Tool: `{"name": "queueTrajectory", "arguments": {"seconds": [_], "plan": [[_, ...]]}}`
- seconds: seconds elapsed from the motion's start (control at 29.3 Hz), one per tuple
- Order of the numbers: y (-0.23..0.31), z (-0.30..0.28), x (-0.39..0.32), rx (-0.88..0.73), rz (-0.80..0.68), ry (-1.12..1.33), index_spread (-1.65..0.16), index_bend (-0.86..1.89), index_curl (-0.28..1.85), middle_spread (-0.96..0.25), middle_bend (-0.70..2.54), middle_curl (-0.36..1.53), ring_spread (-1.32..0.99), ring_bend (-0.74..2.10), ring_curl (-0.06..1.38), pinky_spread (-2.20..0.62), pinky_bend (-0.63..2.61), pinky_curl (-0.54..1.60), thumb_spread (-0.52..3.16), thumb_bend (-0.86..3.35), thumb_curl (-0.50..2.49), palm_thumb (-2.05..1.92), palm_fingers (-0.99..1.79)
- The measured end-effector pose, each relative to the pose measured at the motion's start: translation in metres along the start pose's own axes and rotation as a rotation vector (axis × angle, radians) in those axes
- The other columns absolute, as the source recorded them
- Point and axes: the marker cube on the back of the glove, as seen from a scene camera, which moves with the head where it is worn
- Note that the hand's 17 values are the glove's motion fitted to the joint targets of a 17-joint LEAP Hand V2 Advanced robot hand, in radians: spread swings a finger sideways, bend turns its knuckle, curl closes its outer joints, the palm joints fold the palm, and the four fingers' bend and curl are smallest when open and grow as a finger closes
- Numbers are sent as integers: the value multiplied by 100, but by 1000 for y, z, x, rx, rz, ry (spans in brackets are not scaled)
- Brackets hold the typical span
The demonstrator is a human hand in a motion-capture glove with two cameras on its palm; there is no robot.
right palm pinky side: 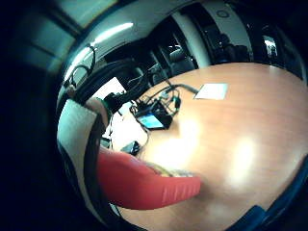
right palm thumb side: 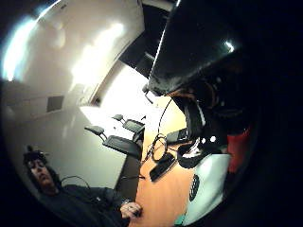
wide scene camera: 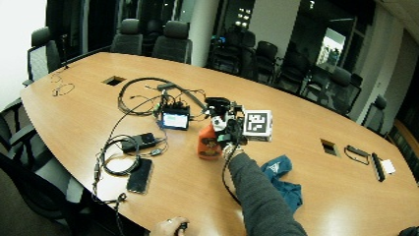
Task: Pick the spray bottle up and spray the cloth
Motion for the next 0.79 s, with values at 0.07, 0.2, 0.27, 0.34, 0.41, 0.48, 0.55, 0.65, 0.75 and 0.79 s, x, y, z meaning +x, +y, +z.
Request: {"name": "queueTrajectory", "arguments": {"seconds": [0.07, 0.2, 0.27, 0.34, 0.41, 0.48, 0.55, 0.65, 0.75, 0.79], "plan": [[-1, 0, -7, 16, -4, -9, -27, 16, 45, -20, 54, 52, -19, 68, 43, -29, 49, 39, 112, -1, 55, 83, 125], [-6, 3, -19, 48, -21, 11, -27, 15, 45, -20, 53, 51, -20, 66, 42, -28, 50, 40, 115, -1, 54, 83, 126], [-12, 4, -25, 52, -25, 12, -27, 14, 44, -21, 53, 51, -20, 65, 42, -28, 53, 41, 115, -1, 53, 83, 126], [-18, 3, -29, 61, -34, 17, -27, 14, 44, -21, 53, 51, -20, 65, 43, -27, 55, 42, 117, -1, 52, 83, 127], [-22, 2, -31, 70, -37, 30, -27, 14, 44, -21, 53, 51, -20, 65, 43, -26, 56, 43, 118, -2, 51, 83, 127], [-20, 0, -26, 67, -27, 46, -27, 13, 43, -21, 53, 51, -20, 66, 43, -25, 57, 44, 119, -2, 51, 82, 127], [-14, -2, -17, 58, -9, 65, -27, 13, 43, -21, 53, 52, -20, 67, 44, -25, 57, 44, 120, -2, 50, 82, 126], [-6, -2, -3, 52, 11, 99, -27, 14, 43, -21, 54, 52, -20, 67, 44, -25, 57, 45, 121, -1, 49, 82, 126], [5, 2, 10, 41, 39, 130, -28, 15, 42, -21, 54, 52, -20, 67, 44, -25, 57, 46, 122, -2, 48, 81, 126], [10, 3, 13, 29, 54, 143, -28, 15, 42, -21, 54, 52, -20, 67, 45, -24, 57, 46, 122, -2, 47, 81, 126]]}}
